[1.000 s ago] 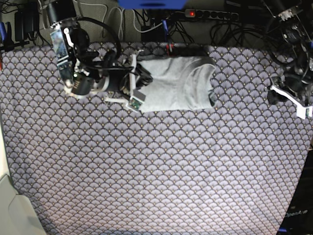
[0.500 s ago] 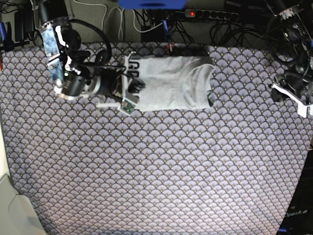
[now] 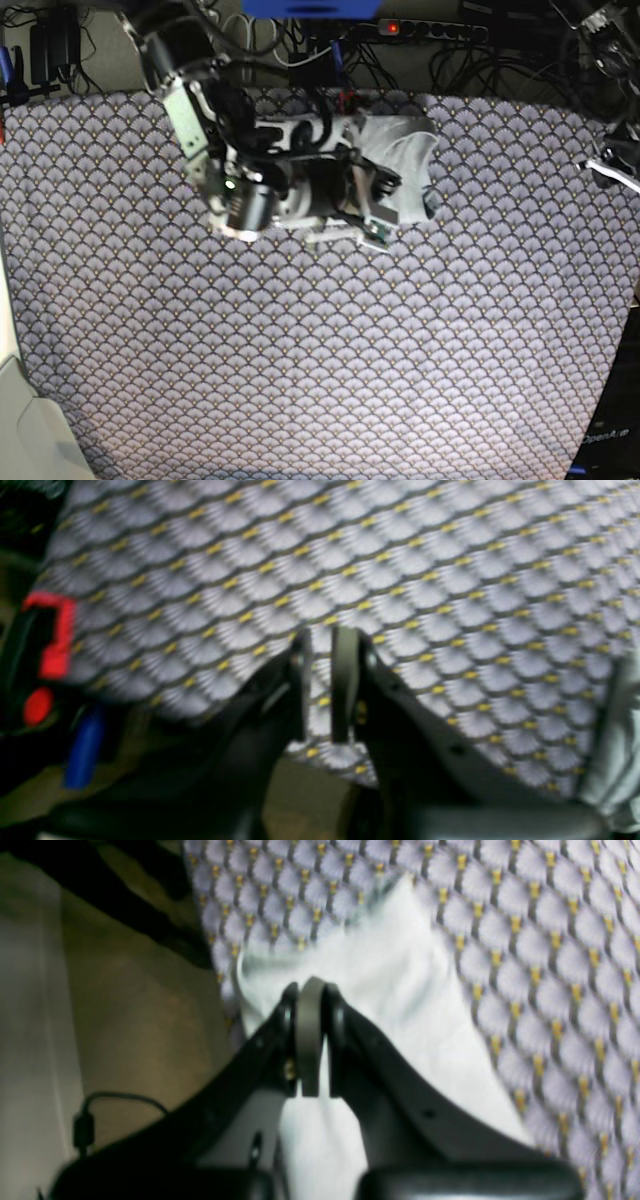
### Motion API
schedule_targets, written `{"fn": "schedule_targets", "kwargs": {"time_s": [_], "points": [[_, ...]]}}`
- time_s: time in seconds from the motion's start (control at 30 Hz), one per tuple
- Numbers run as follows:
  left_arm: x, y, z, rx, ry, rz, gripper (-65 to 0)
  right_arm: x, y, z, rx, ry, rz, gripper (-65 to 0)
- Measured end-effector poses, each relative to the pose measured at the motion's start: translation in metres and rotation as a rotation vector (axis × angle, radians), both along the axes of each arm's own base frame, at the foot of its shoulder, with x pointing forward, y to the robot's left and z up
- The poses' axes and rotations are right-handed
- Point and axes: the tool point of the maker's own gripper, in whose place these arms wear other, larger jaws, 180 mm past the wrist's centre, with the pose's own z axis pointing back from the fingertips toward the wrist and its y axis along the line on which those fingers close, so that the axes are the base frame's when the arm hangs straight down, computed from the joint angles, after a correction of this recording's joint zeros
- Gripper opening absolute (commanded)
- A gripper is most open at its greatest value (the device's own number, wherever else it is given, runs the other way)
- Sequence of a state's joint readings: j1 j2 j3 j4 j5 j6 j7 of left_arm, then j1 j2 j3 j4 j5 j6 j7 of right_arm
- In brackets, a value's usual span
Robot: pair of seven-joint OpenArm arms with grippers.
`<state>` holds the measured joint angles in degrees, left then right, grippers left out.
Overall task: Fold the T-shirt properly
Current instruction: 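Press and tuck the folded bundle with the right gripper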
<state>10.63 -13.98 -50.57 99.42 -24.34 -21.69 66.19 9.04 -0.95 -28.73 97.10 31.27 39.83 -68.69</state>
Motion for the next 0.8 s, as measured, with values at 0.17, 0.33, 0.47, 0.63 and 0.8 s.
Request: {"fn": "schedule_targets", "kwargs": {"time_s": [0.17,0.33,0.47,0.63,0.8], "points": [[-0.024,0.012,-0.005,0.01,0.033,0.043,-58.4,-0.012,0.028,-0.015,0.032,0.066,0.062,-65.0],[-0.032,0.018,-0.005,0.021,0.049,0.058,-58.4,0.001,0.037,-0.023,0.037,0.076,0.078,-65.0],[-0.04,0.016,-0.01,0.021,0.071,0.047,-58.4,0.01,0.033,-0.032,0.001,0.084,0.075,-65.0],[-0.044,0.017,-0.011,0.021,0.081,0.051,-58.4,0.03,0.026,-0.029,-0.023,0.051,0.064,-65.0],[-0.041,0.016,-0.01,0.02,0.071,0.048,-58.4,0.038,0.019,-0.026,-0.026,0.032,0.057,-65.0]]}}
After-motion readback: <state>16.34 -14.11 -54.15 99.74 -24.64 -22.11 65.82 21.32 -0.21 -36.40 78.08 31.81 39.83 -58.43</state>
